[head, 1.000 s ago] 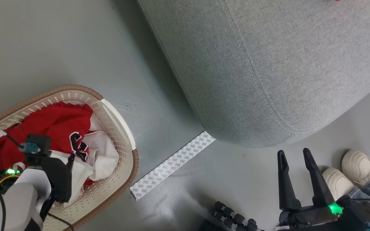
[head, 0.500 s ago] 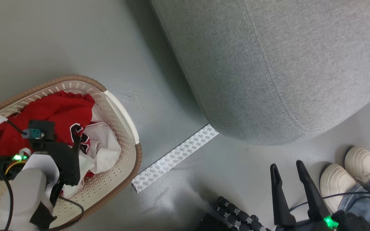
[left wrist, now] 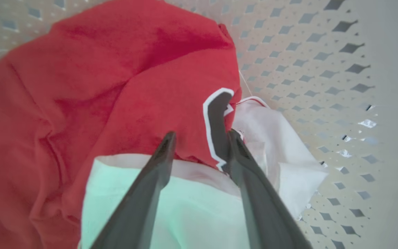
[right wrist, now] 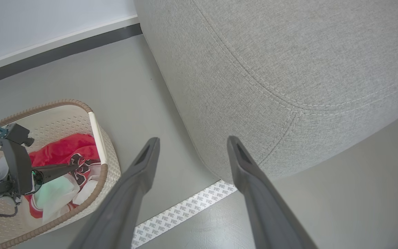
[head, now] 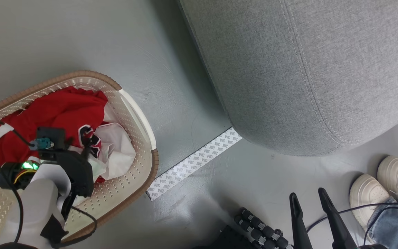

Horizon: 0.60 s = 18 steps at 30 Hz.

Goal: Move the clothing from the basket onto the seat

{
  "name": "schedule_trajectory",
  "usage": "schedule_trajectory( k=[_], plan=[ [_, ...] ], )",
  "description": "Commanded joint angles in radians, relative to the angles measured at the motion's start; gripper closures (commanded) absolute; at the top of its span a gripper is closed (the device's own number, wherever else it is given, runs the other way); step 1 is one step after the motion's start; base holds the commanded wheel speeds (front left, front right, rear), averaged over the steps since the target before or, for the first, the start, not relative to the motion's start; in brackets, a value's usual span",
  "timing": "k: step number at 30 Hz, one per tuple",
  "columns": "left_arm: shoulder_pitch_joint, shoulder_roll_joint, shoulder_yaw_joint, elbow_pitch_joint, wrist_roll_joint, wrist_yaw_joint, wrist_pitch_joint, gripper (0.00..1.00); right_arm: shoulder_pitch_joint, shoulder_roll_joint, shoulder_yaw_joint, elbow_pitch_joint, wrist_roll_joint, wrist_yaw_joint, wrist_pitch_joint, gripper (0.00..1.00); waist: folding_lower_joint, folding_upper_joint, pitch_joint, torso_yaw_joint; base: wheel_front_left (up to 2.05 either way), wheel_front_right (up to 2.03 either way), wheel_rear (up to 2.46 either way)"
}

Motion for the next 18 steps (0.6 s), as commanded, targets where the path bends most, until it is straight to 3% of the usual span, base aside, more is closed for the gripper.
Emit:
schedule_trajectory(
  k=[1,7,14,18],
  plan=[
    [-0.004,0.003,-0.006,0.016,0.013,-0.004,-0.010,1.00,0.012,0.003,-0.004,-0.008,-0.004,0.000,0.000,0.00,0.0000,0.0000,0.000,0.001,0.00,0.00,0.00],
    [-0.018,-0.008,-0.012,0.041,-0.004,-0.016,-0.036,1.00,-0.019,0.003,0.009,-0.004,-0.010,0.000,0.000,0.00,0.0000,0.0000,-0.010,0.002,0.00,0.00,0.00],
    [0.011,0.021,-0.013,0.021,-0.022,-0.035,-0.071,1.00,-0.131,0.003,0.070,0.061,-0.022,0.000,-0.001,0.00,0.0000,0.0000,-0.068,-0.016,0.00,0.00,0.00],
    [0.036,-0.011,0.023,-0.005,-0.074,-0.027,-0.102,1.00,-0.206,0.002,0.070,0.126,-0.026,0.000,0.000,0.00,0.0000,0.0000,-0.151,0.055,0.00,0.00,0.00]
  ],
)
